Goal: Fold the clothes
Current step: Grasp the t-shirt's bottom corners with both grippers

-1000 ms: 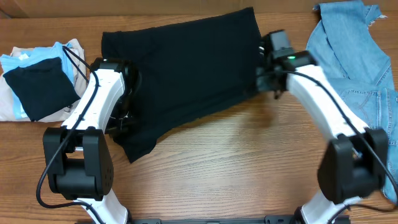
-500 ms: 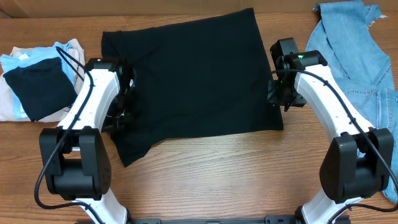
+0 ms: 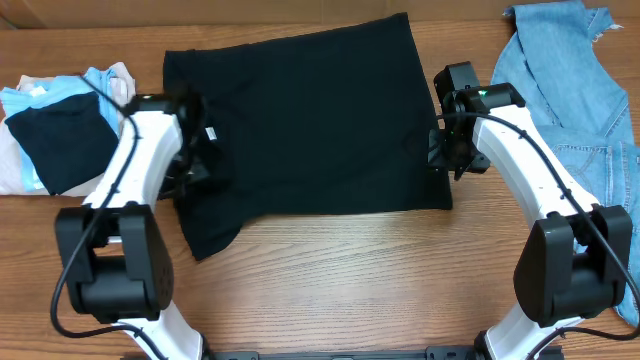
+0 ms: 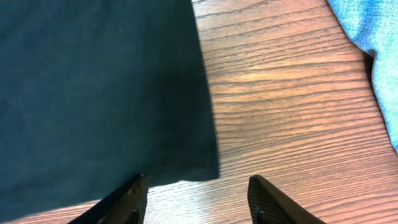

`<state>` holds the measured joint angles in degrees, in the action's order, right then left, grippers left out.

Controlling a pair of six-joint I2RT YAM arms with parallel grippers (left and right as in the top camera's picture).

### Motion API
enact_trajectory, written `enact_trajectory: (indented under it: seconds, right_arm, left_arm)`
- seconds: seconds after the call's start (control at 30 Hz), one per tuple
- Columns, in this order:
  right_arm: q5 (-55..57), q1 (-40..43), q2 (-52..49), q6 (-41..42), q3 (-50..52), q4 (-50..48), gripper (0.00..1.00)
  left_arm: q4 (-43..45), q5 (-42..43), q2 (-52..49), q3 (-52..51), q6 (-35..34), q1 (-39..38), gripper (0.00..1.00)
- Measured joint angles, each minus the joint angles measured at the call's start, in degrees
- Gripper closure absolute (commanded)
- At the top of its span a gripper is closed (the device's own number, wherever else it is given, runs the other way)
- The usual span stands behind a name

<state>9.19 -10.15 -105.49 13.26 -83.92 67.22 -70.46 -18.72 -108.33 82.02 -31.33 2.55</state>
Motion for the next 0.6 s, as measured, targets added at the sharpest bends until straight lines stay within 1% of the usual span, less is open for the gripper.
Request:
enact_trajectory:
  seconds: [0.1, 0.13, 0.17, 0.2, 0.23, 0.3, 0.37, 0.47, 0.6]
  right_arm:
    - [0.0, 0.0, 0.0, -0.02, 0.0, -0.02, 0.45]
    - [-0.02, 0.0, 0.0, 0.02, 0.0, -0.02, 0.44]
    - [0.0, 0.0, 0.0, -0.02, 0.0, -0.02, 0.44]
    - [0.02, 0.0, 0.0, 0.02, 0.0, -0.04, 0.44]
    - [0.02, 0.0, 0.0, 0.02, 0.0, -0.02, 0.44]
    - [0.0, 0.0, 0.0, -0.02, -0.02, -0.02, 0.44]
    - [0.0, 0.0, 0.0, -0.02, 0.0, 0.15, 0.45]
    - [-0.02, 0.0, 0.0, 0.0, 0.0, 0.26, 0.44]
    - [0.02, 0.0, 0.0, 0.0, 0.0, 0.31, 0.45]
  left_arm:
    - [0.46, -0.15, 0.0, 0.24, 0.22, 4.35, 0.96]
    - [0.96, -0.22, 0.0, 0.46, 0.48, 5.7, 0.82]
    - [1.46, -0.37, 0.0, 0.68, 1.4, 6.84, 0.47]
    - [1.86, -0.44, 0.0, 0.87, 1.97, 7.78, 0.21]
    - [2.03, -0.37, 0.0, 1.03, 2.45, 8.46, 0.07]
    - [1.81, -0.33, 0.0, 1.11, 3.3, 8.98, 0.0]
    - [0.74, 0.04, 0.0, 1.18, 3.98, 8.9, 0.0]
    - [-3.37, 0.79, -0.02, 1.29, 4.57, 8.81, 0.0]
    - [-7.78, 4.42, 0.0, 1.29, 4.76, 8.81, 0.0]
